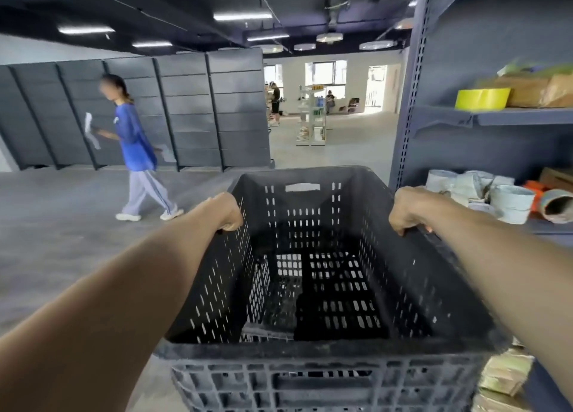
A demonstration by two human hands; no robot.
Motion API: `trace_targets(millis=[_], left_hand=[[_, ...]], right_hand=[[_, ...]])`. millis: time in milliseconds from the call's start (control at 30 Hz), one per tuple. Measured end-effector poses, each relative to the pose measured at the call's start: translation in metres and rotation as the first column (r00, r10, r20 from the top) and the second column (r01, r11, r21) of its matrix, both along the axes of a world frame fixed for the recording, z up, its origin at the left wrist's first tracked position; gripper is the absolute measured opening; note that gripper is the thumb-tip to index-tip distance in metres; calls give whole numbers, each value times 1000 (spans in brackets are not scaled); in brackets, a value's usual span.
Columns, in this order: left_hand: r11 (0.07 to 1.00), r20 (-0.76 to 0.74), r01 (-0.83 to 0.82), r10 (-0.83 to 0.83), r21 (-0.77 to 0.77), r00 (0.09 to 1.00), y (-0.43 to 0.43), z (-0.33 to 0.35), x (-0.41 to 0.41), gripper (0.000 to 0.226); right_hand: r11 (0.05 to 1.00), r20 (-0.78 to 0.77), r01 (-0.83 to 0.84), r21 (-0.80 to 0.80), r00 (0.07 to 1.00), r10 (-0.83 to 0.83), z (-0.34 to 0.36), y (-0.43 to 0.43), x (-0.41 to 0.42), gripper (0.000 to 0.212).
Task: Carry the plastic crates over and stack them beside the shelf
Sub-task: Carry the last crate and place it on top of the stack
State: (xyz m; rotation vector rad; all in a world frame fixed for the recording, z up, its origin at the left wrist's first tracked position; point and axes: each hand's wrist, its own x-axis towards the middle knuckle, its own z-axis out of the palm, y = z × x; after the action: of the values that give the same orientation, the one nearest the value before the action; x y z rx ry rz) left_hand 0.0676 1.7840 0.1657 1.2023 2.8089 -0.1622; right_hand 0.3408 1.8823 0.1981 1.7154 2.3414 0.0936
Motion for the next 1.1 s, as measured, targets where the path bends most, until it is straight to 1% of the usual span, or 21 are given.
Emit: trace_targets(millis=[67,133,233,300,367,433,567,700,800,900,1000,1067,1100], left_hand=[[1000,0,-28,28,14,1000,14,-2,-15,47],[1000,3,-5,5,-28,1000,30,-5,-30,47],[1000,25,-1,0,25,1000,51,-10,-49,44],[998,9,6,-6,55,1000,63,-15,-61,38],[999,13,13,-13,39,1000,74,-19,-68,36],[999,6,21,-21,26,1000,87,-21,-78,38],[999,26,17,-19,50,999,108,-24,-93,35],[999,55,23,-26,44,998,129,-32,-114,33],[997,71,45,-50,67,996,143,-37,-127,31],[990,93,85,-95,108,991,156,-42,-139,28],[982,98,128,-142,136,985,166,-44,-147,11],[977,112,148,-167,155,980,171,-47,-151,18],[974,117,156,-176,162,977,172,-48,-153,18]], right_hand=[[999,-56,34,29,998,-32,-5,13,-13,26],[999,-85,43,19,996,-41,-11,26,-24,24],[999,-99,50,-1,994,-50,-15,43,-40,11],[998,-110,54,-22,992,-56,-18,55,-50,12],[999,-117,38,-21,992,-40,-19,66,-59,11],[999,-121,30,-30,992,-33,-20,77,-66,21],[998,-78,41,-56,996,-45,-18,94,-82,22],[996,-129,53,-75,990,-62,-27,114,-100,30],[991,-177,116,-69,976,-126,-37,127,-113,33],[983,-183,170,-75,966,-181,-44,137,-125,29],[978,-200,205,-50,957,-210,-50,148,-131,17],[975,-210,216,-48,952,-221,-52,151,-135,16],[974,-212,220,-55,951,-226,-52,152,-137,17]])
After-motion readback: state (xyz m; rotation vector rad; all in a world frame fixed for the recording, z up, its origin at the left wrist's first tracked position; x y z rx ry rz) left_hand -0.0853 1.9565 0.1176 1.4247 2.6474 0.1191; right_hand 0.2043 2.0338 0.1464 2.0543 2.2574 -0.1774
